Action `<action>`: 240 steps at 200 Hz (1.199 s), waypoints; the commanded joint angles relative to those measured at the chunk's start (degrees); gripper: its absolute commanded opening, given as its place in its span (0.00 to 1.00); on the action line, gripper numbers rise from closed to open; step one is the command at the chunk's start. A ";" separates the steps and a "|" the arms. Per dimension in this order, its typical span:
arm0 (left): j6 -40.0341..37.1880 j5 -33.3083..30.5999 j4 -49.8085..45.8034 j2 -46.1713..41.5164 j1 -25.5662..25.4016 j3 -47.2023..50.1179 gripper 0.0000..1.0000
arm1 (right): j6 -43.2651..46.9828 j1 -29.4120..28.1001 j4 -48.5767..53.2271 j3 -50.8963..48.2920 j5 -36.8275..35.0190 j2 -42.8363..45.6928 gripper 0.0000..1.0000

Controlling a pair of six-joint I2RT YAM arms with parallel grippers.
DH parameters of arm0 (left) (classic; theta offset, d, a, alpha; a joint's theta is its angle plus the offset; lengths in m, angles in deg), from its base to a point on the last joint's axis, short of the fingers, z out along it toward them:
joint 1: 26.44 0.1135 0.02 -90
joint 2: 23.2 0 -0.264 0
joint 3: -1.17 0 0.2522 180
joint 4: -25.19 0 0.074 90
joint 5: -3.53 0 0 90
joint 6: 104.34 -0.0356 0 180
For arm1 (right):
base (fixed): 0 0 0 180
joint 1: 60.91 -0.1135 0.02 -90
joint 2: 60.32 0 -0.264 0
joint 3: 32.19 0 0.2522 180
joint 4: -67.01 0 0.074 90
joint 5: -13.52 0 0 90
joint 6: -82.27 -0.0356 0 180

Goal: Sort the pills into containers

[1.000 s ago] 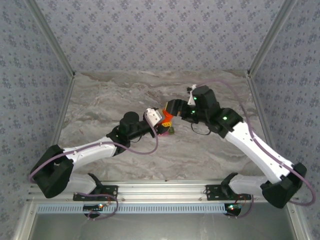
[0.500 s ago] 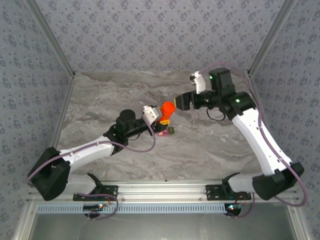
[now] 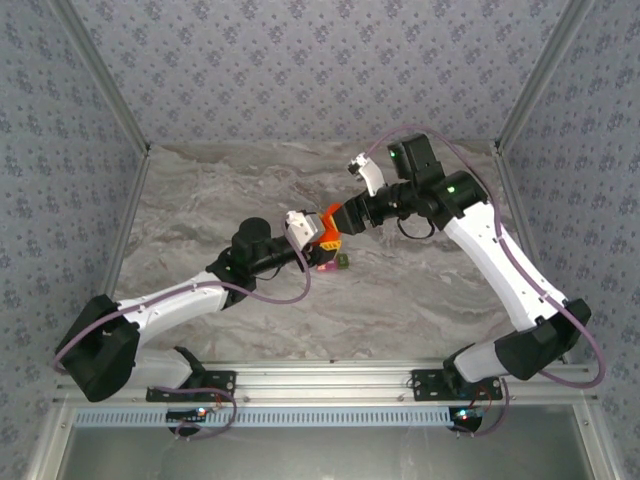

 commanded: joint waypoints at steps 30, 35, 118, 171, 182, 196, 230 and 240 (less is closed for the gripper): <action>0.88 1.34 2.00 -0.85 0.22 -2.30 0.00 | 1.05 -0.98 2.34 1.96 -0.39 -1.37 0.67; 0.84 1.35 2.03 -0.85 0.23 -2.27 0.00 | 0.80 -1.09 2.45 1.97 -0.62 -1.55 0.64; 1.16 -1.51 4.33 -0.85 0.26 -1.58 0.00 | -39.57 -10.99 -13.83 -12.52 -26.67 4.38 0.41; 1.20 -2.35 4.01 -0.88 0.52 -0.98 0.00 | -44.53 -10.46 -20.13 -16.28 -23.27 10.79 0.75; 1.21 -2.09 3.83 -0.89 0.65 -1.01 0.00 | -41.07 -8.11 -18.59 -16.41 -21.82 14.54 0.79; 1.16 -1.55 3.57 -0.85 0.74 -1.15 0.00 | -36.90 -3.51 -16.87 -15.99 -18.74 18.05 0.83; 0.85 -0.32 2.37 -1.16 0.78 -1.60 0.00 | -20.61 3.94 -13.72 -10.54 -6.89 15.72 0.79; 0.87 -0.04 1.90 -1.32 0.83 -1.67 0.00 | -13.69 3.14 -10.72 -7.86 -5.39 13.35 0.79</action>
